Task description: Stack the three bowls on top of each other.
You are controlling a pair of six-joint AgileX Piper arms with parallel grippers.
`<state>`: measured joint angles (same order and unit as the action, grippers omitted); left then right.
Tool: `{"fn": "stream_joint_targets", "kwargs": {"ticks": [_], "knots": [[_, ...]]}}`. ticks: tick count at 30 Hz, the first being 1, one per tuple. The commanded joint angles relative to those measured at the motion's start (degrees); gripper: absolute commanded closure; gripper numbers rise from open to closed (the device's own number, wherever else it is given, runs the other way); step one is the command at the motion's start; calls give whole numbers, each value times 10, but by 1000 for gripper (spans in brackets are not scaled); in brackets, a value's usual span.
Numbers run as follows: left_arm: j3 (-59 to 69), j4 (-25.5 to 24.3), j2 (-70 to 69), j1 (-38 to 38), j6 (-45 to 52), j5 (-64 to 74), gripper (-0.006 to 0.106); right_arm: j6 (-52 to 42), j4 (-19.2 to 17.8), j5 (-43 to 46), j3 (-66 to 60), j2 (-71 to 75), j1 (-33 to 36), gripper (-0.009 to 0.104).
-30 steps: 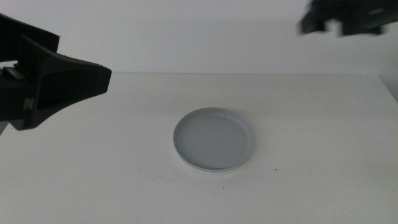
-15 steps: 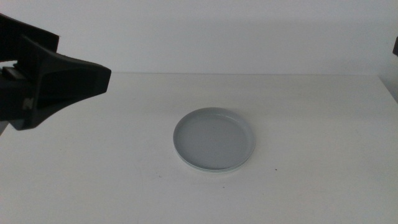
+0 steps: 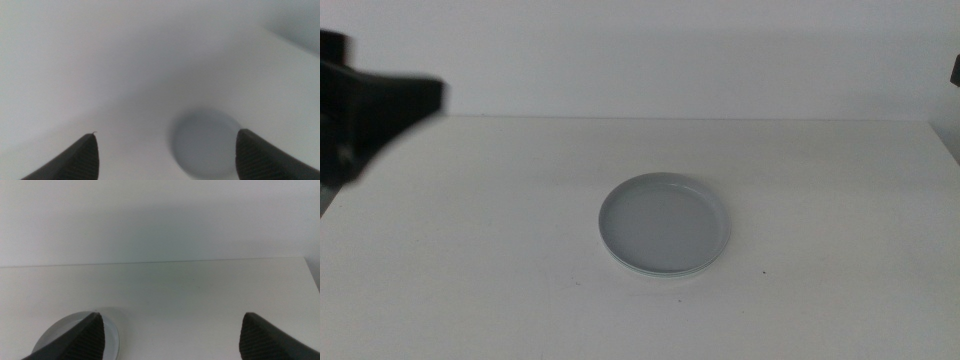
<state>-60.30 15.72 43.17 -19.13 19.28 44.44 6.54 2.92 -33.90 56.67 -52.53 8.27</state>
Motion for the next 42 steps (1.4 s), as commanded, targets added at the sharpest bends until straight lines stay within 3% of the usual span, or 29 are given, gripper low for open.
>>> {"fn": "stream_joint_targets", "kwargs": {"ticks": [1, 6, 10, 24, 32, 35, 37, 42], "knots": [[58, -60, -39, 21, -70, -134, 7, -1, -6, 9, -5, 2, -2, 2], [164, -137, -93, 101, -206, -276, 7, -1, -6, 9, -5, 2, -2, 2], [184, -140, -105, 156, -219, -259, 7, -1, -6, 9, -5, 2, -2, 2], [184, -147, -118, 160, -218, -264, 7, -1, -9, 18, -16, 6, -4, 2], [307, -149, -247, 160, -207, -333, 7, -1, -19, 177, -241, 206, -4, 2], [394, -149, -325, 160, -207, -333, 7, -1, -45, 231, -343, 306, -4, 2], [437, -149, -364, 160, -207, -333, 7, -1, -70, 242, -404, 365, -4, 2], [517, -149, -432, 160, -207, -336, 7, -1, -71, 223, -517, 475, -4, 2]]}}
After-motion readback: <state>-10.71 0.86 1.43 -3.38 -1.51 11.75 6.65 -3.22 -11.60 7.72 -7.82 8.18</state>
